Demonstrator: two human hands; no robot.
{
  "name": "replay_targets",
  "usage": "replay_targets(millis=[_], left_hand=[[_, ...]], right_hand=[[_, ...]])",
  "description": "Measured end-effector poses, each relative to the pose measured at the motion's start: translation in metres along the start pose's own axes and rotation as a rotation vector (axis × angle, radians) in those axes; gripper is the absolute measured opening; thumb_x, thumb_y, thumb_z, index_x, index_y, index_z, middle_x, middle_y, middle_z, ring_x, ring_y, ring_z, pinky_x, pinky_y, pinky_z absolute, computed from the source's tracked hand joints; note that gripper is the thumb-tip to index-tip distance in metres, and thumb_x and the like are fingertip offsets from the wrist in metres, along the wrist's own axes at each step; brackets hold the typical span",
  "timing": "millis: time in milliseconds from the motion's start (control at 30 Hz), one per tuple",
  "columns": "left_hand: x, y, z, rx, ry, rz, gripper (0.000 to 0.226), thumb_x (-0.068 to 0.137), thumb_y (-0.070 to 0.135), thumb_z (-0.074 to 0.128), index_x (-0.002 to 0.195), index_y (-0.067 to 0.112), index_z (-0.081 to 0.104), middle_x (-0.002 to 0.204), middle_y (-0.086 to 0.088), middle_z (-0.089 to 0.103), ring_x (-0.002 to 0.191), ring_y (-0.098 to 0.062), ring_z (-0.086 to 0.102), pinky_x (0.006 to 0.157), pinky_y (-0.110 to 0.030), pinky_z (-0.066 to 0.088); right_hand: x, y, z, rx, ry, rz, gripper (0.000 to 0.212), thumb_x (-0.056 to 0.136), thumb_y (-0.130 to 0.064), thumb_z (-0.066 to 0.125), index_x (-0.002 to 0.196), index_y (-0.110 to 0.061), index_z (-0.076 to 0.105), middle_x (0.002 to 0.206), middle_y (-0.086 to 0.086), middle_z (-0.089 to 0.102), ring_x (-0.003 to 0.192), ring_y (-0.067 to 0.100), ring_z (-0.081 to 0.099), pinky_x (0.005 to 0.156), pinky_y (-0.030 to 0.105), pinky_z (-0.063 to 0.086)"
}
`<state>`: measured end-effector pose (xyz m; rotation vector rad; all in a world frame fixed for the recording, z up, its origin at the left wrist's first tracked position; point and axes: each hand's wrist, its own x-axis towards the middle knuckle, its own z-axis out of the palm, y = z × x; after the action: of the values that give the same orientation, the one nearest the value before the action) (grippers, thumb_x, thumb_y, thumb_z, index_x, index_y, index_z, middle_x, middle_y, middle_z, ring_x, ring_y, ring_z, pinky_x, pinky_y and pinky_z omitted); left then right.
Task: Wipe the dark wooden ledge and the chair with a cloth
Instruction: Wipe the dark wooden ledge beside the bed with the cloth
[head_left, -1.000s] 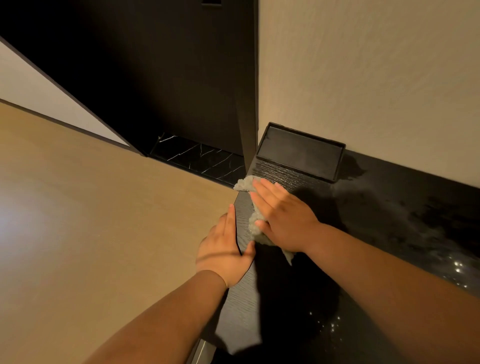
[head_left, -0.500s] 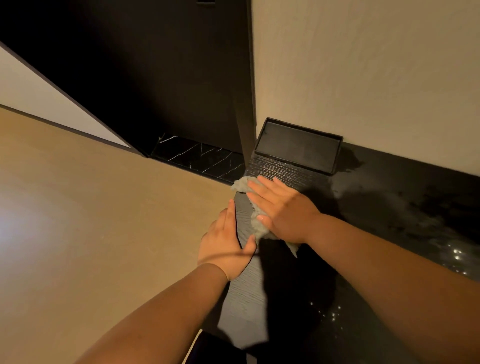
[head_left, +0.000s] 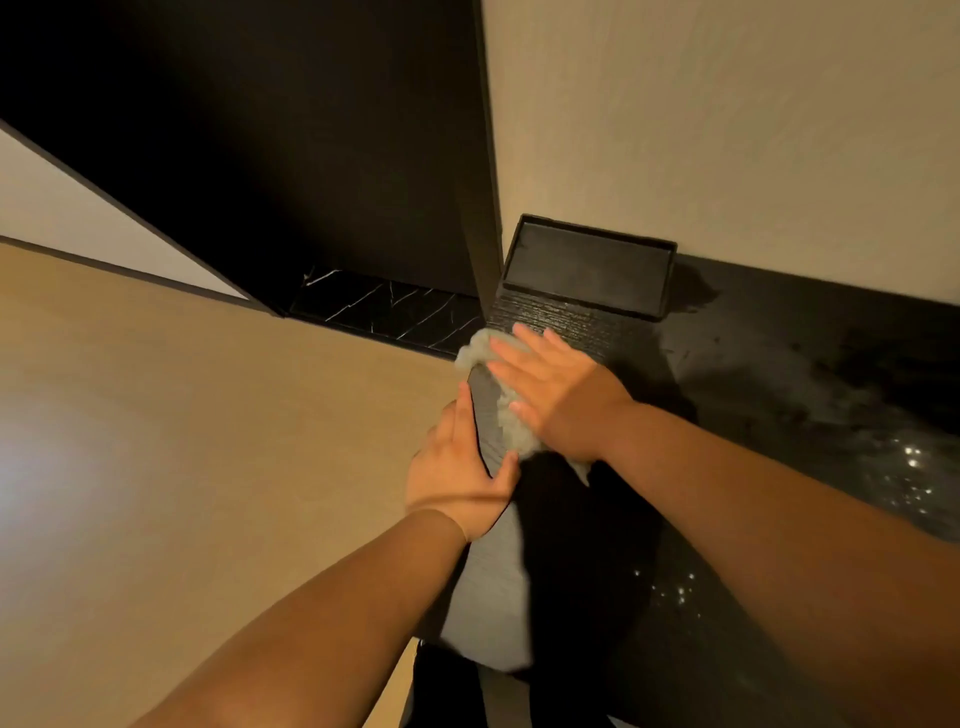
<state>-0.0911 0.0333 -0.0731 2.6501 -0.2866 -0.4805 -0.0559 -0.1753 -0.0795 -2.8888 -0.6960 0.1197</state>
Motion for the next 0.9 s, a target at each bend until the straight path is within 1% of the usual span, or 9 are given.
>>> replay_targets(millis=[133,200,300,400,567,667,767,833,900], left_hand=[[-0.003,-0.001,0.002,-0.031,0.042,0.028,0.102,0.092,0.061,0.059,0.168,0.02,0.005,0.163,-0.003,0.035,0.139,-0.025,0.048,0.105,-0.04,0.047],[0.0,0.002,0.001,-0.05,0.031,0.013,0.101,0.093,0.059,0.061,0.168,0.02,0.007,0.164,-0.003,0.035,0.141,-0.024,0.047,0.108,-0.04,0.044],[-0.007,-0.004,-0.002,-0.061,0.019,0.011,0.095,0.097,0.06,0.057,0.168,0.019,0.009,0.168,-0.004,0.032,0.146,-0.021,0.042,0.115,-0.036,0.037],[-0.034,-0.028,-0.002,-0.071,-0.004,0.114,0.092,0.098,0.057,0.053,0.168,0.02,0.007,0.161,-0.005,0.04,0.137,-0.023,0.05,0.106,-0.038,0.046],[-0.076,-0.054,0.004,-0.067,-0.035,0.043,0.09,0.096,0.054,0.052,0.167,0.033,0.0,0.153,0.0,0.049,0.121,-0.023,0.06,0.097,-0.037,0.052],[-0.081,-0.057,0.006,-0.078,-0.039,0.024,0.089,0.096,0.053,0.053,0.167,0.037,0.001,0.151,0.003,0.053,0.115,-0.023,0.064,0.091,-0.036,0.053],[-0.081,-0.057,0.004,-0.083,-0.029,0.009,0.089,0.095,0.055,0.054,0.166,0.04,0.002,0.14,0.002,0.062,0.105,-0.024,0.067,0.083,-0.034,0.053],[-0.079,-0.056,0.004,-0.073,-0.026,-0.004,0.089,0.094,0.055,0.054,0.166,0.041,0.003,0.132,0.001,0.066,0.099,-0.025,0.068,0.079,-0.034,0.052],[-0.079,-0.056,0.005,-0.074,-0.025,-0.004,0.089,0.095,0.055,0.054,0.166,0.041,0.002,0.127,0.002,0.068,0.095,-0.024,0.068,0.078,-0.034,0.052]], right_hand=[[0.008,-0.015,-0.005,-0.011,-0.015,0.231,0.059,0.106,-0.039,0.035,0.16,-0.015,0.034,0.172,0.005,0.018,0.159,0.033,0.008,0.129,0.051,0.011],[-0.002,-0.034,-0.007,-0.022,-0.032,0.239,0.06,0.106,-0.037,0.036,0.16,-0.014,0.033,0.172,0.006,0.017,0.159,0.034,0.007,0.129,0.051,0.011],[-0.024,-0.05,-0.009,-0.021,-0.109,0.14,0.062,0.103,-0.036,0.036,0.16,-0.013,0.032,0.173,0.007,0.013,0.16,0.031,0.004,0.129,0.051,0.013],[-0.023,-0.043,-0.017,0.042,-0.186,0.118,0.064,0.107,-0.04,0.034,0.165,-0.019,0.016,0.174,-0.002,-0.004,0.159,0.02,-0.015,0.13,0.042,-0.002],[0.003,-0.043,-0.016,0.05,-0.133,0.333,0.065,0.108,-0.046,0.024,0.165,-0.016,0.015,0.174,0.003,-0.005,0.159,0.026,-0.014,0.13,0.047,0.003],[-0.01,-0.074,-0.011,0.013,-0.141,0.206,0.065,0.107,-0.044,0.03,0.164,-0.015,0.019,0.174,0.004,-0.003,0.16,0.027,-0.007,0.13,0.046,0.005],[-0.038,-0.088,-0.007,-0.033,-0.152,0.036,0.065,0.103,-0.043,0.038,0.161,-0.014,0.031,0.172,0.008,0.013,0.159,0.029,0.01,0.128,0.048,0.017],[-0.041,-0.076,-0.012,-0.05,-0.201,-0.019,0.064,0.104,-0.043,0.033,0.162,-0.016,0.029,0.172,0.006,0.014,0.159,0.028,0.008,0.129,0.046,0.014],[-0.034,-0.057,-0.014,-0.039,-0.216,0.025,0.063,0.105,-0.041,0.033,0.163,-0.017,0.024,0.174,0.003,0.005,0.16,0.025,-0.001,0.13,0.044,0.005]])
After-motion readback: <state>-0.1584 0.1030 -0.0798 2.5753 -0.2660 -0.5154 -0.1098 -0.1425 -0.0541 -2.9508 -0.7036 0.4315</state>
